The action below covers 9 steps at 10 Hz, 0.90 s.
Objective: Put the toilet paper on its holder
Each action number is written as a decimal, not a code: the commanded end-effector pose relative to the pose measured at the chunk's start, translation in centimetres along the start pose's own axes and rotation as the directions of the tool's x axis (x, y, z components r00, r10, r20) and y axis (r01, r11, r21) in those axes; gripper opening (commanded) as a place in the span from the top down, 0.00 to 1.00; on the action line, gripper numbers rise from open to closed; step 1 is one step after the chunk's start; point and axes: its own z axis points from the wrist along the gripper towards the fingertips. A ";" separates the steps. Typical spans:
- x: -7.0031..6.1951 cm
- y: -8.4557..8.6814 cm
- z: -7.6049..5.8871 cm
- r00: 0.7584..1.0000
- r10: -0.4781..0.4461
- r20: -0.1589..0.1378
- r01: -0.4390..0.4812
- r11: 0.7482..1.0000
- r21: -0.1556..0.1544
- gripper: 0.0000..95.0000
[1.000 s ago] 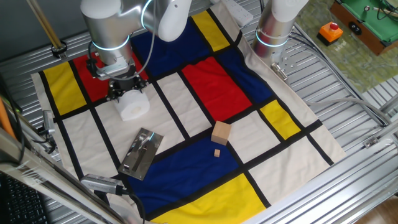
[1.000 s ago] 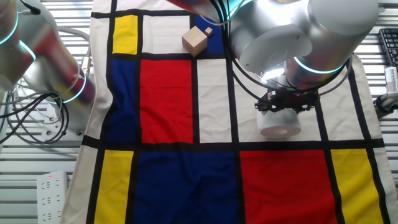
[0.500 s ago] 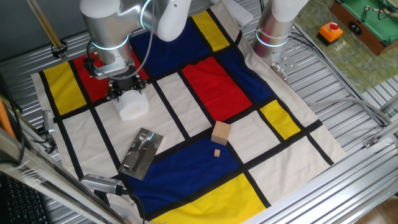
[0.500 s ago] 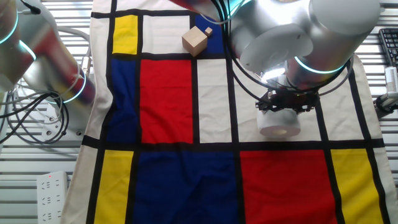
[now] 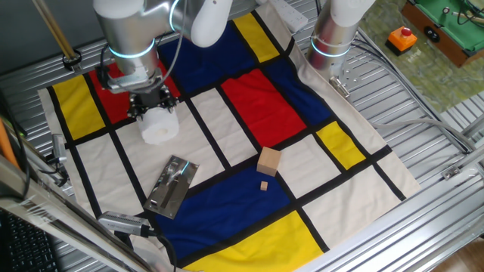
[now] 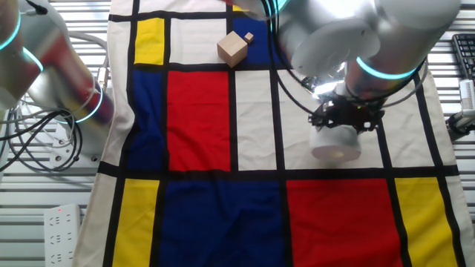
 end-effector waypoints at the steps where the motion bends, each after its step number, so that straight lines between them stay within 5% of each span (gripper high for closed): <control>1: -0.2 -0.1 -0.1 0.997 0.076 -0.001 -0.076 0.997 0.000 1.00; 4: -1.4 -0.1 -0.2 0.973 0.231 0.000 -0.231 0.973 -0.002 1.00; 6: -2.7 -0.4 -0.5 0.923 0.385 -0.004 -0.385 0.923 -0.011 1.00; 9: -3.5 -1.0 -1.5 0.895 0.446 -0.010 -0.446 0.895 -0.009 1.00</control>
